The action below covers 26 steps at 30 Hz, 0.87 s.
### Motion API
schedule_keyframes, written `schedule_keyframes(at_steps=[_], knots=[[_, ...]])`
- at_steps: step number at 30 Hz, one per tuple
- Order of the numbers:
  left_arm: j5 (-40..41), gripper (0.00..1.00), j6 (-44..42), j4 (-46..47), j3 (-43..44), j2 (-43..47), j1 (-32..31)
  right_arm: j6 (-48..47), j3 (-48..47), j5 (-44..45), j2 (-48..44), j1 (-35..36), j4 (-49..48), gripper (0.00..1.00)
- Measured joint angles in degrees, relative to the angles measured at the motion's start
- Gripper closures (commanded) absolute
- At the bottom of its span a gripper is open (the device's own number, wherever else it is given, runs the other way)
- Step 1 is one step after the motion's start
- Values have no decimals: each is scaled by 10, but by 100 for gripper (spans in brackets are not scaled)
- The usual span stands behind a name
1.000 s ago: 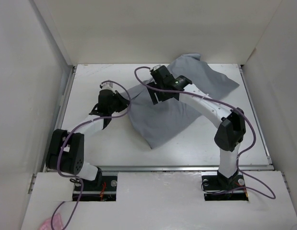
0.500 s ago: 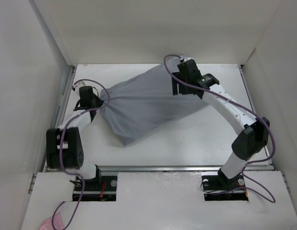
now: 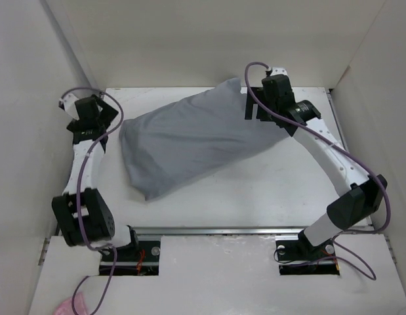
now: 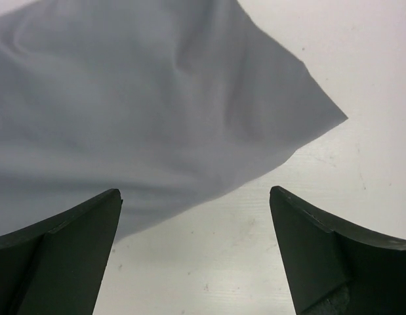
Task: Put the pillow into the pillowcase
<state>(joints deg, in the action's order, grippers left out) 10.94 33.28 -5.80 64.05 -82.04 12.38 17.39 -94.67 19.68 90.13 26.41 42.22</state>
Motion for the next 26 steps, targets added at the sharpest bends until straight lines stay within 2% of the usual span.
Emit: schedule_keyframes(at_steps=[4, 7, 11, 14, 18, 26], knots=[[24, 0, 0, -6, 31, 114, -3, 9, 3, -10, -14, -24, -20, 0], [5, 0, -7, 2, 17, 202, -5, 22, 31, -37, -21, -65, -54, 0], [-44, 0, -22, 24, -31, 280, -63, 34, 80, -65, -34, -149, -87, 0], [-65, 0, -33, 27, -50, 293, -128, 34, 94, -55, -43, -183, -96, 0], [-42, 0, -40, 3, -62, 266, -195, 30, 107, -37, -74, -181, -105, 0], [-3, 0, -48, -20, -63, 237, -256, 23, 139, -40, -130, -190, -148, 0]])
